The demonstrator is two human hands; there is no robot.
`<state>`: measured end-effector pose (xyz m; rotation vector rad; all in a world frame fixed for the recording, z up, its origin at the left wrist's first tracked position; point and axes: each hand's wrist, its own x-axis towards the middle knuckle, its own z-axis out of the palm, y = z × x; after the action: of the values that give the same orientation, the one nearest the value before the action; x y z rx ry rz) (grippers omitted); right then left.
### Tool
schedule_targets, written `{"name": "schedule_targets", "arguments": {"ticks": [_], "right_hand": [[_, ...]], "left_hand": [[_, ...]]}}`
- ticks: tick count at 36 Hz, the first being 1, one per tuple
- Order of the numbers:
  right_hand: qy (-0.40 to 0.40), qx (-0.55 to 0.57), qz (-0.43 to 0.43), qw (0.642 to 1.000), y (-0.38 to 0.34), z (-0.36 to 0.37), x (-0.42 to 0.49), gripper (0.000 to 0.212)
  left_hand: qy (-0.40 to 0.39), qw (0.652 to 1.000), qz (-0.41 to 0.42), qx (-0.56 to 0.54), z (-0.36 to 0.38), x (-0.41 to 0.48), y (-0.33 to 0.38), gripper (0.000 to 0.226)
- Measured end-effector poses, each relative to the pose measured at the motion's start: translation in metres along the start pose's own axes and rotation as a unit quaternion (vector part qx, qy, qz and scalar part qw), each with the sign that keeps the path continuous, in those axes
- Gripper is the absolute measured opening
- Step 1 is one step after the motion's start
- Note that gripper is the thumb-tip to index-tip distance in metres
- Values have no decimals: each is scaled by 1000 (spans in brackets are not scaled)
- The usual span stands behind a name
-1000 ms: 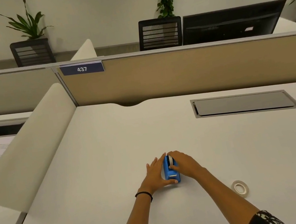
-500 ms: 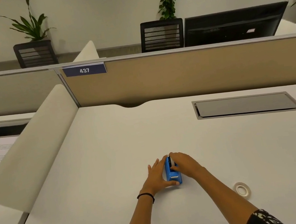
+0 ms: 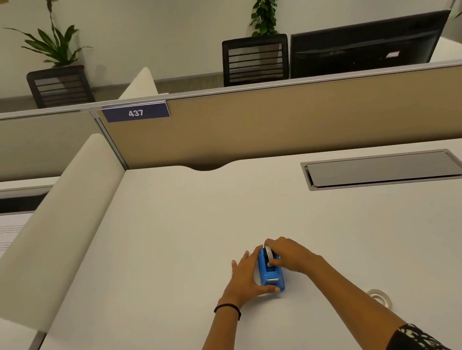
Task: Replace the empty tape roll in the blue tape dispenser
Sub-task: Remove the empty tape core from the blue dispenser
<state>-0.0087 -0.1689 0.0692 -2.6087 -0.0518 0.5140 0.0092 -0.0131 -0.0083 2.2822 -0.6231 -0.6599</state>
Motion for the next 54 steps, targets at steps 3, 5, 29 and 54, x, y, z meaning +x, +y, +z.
{"name": "schedule_targets", "arguments": {"ticks": [3, 5, 29, 54], "right_hand": [[-10, -5, 3, 1000, 0, -1, 1, 34], [-12, -1, 4, 1000, -1, -1, 1, 33], [109, 164, -32, 980, 14, 9, -20, 31], [213, 372, 4, 903, -16, 28, -69, 30]], "left_hand": [[1, 1000, -1, 1, 0, 0, 0, 105], [1, 1000, -2, 1, 0, 0, 0, 105], [-15, 994, -29, -105, -10, -15, 12, 92], [257, 873, 29, -414, 5, -67, 84, 18]]}}
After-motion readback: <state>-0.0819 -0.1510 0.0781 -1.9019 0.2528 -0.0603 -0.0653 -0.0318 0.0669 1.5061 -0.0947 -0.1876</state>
